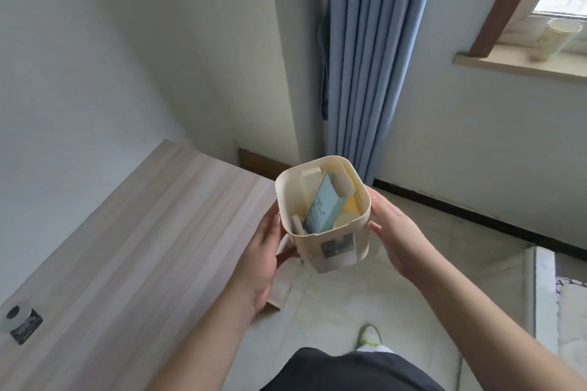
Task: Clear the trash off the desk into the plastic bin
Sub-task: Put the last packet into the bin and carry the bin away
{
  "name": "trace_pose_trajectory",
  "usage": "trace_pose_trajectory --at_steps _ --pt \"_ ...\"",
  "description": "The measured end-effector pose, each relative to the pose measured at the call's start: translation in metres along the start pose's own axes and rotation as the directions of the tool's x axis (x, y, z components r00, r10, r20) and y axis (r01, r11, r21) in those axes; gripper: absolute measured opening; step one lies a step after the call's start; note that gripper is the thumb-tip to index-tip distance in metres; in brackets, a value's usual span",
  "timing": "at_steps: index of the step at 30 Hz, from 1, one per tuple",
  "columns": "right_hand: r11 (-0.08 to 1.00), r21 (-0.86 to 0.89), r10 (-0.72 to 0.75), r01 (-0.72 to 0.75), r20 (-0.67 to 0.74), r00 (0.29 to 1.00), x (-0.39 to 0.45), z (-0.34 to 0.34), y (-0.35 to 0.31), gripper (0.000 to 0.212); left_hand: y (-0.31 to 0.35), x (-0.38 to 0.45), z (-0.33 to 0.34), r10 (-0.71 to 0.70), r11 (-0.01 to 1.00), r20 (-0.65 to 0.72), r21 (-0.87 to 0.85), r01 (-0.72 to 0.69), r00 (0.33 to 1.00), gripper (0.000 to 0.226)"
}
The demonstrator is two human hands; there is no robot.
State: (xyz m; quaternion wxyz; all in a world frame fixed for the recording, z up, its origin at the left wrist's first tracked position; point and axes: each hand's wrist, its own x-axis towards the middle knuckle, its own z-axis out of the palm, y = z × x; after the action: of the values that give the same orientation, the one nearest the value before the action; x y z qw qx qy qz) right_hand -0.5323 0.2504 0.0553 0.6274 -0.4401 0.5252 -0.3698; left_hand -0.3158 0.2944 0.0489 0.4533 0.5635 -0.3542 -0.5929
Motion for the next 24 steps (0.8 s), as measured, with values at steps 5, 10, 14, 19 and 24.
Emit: trace_pose_trajectory --at_steps 5,10,14,19,24 --pt "0.999 -0.031 0.023 -0.02 0.113 0.993 0.045 -0.042 -0.027 0.032 0.028 0.037 0.039 -0.001 1.0 -0.121 0.019 0.003 0.993 0.03" --pt "0.995 -0.101 0.039 -0.011 0.281 0.959 0.093 -0.03 -0.045 0.03 0.033 0.05 0.03 0.022 0.999 -0.301 -0.033 -0.034 0.953 0.034" --pt "0.988 -0.156 0.079 -0.018 0.397 0.914 0.122 0.007 -0.039 0.03 0.03 0.046 0.006 0.037 0.997 -0.435 -0.047 -0.064 0.9 0.034" --pt "0.972 -0.232 0.143 -0.027 0.499 0.855 0.148 0.058 -0.029 0.031 0.016 0.043 -0.031 0.018 0.989 -0.557 -0.111 -0.096 0.83 0.035" --pt "0.95 -0.311 0.198 -0.022 0.546 0.814 0.18 0.109 -0.027 0.03 0.01 0.056 -0.079 0.002 0.98 -0.608 -0.157 -0.122 0.794 0.035"
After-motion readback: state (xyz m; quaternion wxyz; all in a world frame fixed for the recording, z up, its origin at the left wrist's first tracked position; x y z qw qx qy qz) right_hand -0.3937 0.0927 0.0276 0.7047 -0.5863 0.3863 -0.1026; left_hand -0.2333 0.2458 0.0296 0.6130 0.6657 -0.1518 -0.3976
